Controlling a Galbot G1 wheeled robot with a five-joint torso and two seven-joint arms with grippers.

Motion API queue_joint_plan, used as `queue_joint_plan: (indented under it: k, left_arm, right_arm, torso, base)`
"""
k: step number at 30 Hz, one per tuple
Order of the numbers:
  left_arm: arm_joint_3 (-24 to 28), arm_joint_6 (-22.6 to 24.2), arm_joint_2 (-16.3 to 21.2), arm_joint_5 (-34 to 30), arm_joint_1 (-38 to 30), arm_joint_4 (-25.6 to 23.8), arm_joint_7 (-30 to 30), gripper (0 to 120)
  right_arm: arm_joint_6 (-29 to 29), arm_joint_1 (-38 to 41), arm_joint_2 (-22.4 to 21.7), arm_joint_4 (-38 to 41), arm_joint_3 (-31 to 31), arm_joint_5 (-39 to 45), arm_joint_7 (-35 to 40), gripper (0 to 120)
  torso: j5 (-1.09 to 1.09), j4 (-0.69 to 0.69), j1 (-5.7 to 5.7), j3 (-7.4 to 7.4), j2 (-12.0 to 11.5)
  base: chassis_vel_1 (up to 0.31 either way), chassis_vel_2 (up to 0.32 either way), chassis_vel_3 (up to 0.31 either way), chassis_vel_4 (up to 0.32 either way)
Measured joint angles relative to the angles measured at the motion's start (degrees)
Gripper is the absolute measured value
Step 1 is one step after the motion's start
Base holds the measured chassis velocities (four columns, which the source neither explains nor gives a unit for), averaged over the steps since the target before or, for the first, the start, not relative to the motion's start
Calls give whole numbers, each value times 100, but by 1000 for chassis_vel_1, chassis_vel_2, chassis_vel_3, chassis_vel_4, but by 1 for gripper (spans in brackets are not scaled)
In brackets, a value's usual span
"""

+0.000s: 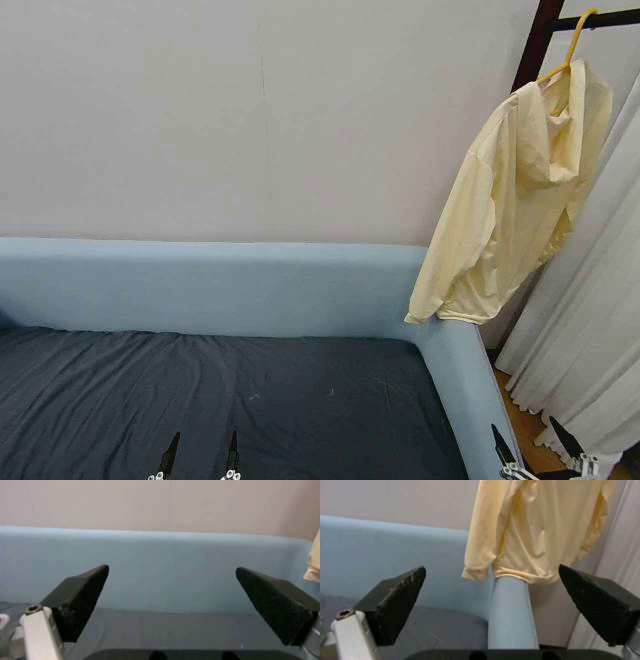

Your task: Pick up the clothes from the sofa and hang them on the clothes hanger.

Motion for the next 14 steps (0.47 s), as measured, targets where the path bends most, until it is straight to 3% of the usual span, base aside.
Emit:
queue_joint_plan:
  k: [14]
  left_arm:
    - [4,-4,1,-2,-1,4,6,100]
  right_arm:
    - [-24,-1,-3,5,2,6,10,100]
  torso:
    - [0,0,0,0,-1]
  base:
    - [0,0,0,0]
